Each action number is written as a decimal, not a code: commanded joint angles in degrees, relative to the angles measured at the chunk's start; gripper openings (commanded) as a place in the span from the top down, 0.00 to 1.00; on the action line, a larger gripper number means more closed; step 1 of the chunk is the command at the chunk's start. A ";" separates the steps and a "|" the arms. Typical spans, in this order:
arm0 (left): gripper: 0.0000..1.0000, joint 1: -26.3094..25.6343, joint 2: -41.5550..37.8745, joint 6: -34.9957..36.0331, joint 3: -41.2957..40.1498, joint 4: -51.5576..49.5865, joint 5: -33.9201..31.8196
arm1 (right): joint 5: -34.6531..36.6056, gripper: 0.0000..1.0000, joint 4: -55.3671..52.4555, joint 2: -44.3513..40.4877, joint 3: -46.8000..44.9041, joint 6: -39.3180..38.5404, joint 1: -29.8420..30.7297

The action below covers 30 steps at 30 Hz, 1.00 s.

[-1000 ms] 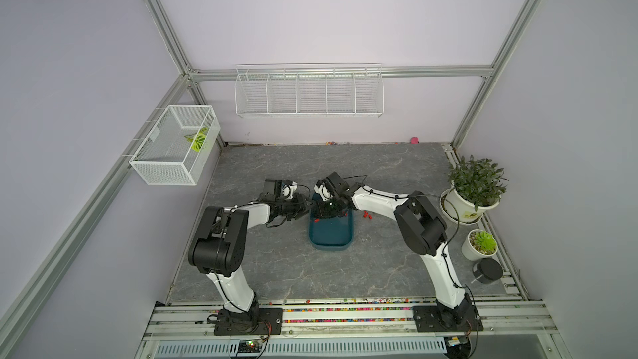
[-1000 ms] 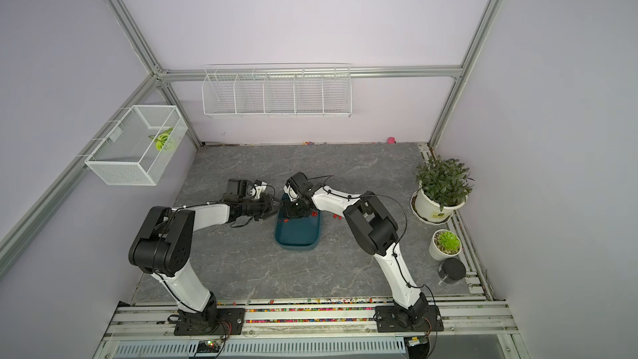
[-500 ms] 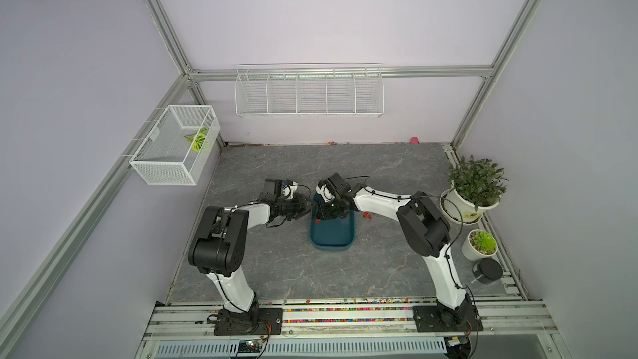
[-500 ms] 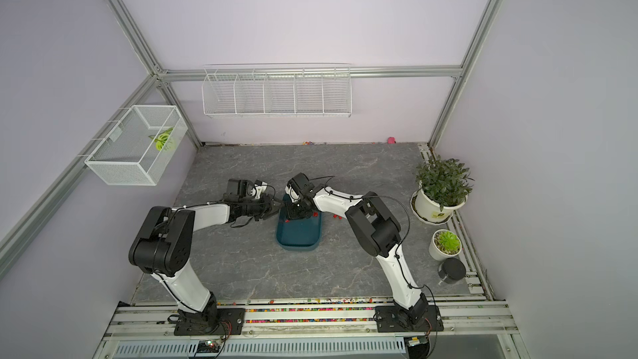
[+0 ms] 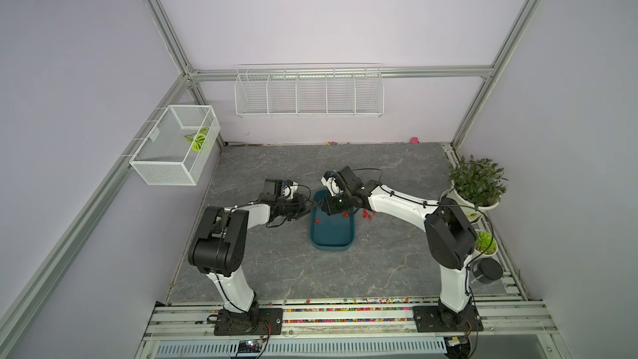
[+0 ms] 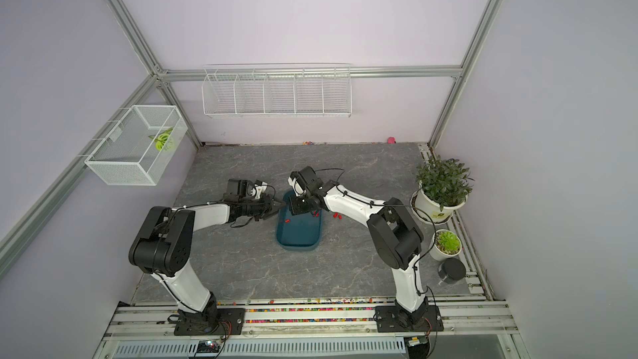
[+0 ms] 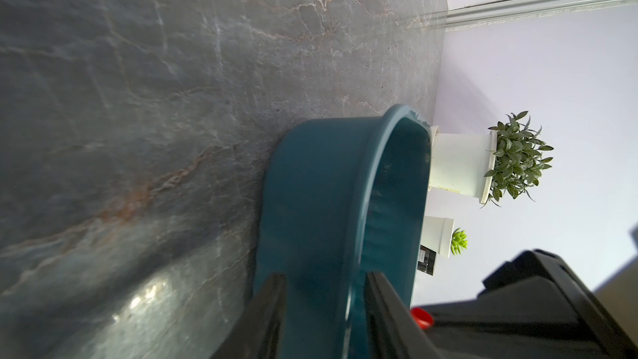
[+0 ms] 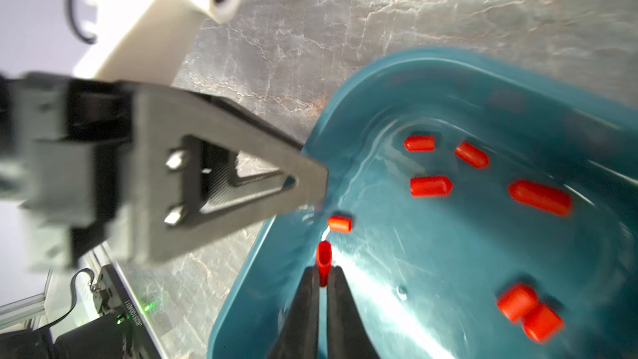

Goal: Take the screw protection sleeves out of the storage box
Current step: Pick up the screw protection sleeve from the storage box, then place the screw protection sleeve at the center of the board.

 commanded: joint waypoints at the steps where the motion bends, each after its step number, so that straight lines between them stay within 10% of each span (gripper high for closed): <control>1: 0.56 -0.09 0.46 0.24 0.21 -0.01 0.41 | 2.36 0.89 -2.37 -4.86 -2.93 -1.65 -0.99; 15: 0.56 -0.10 0.29 0.15 0.12 0.15 0.24 | 3.60 0.88 -1.83 -21.25 -18.04 -1.84 -10.49; 30: 0.56 -0.05 0.25 0.07 0.11 0.27 0.15 | 2.23 0.88 0.27 -14.73 -20.10 0.09 -14.42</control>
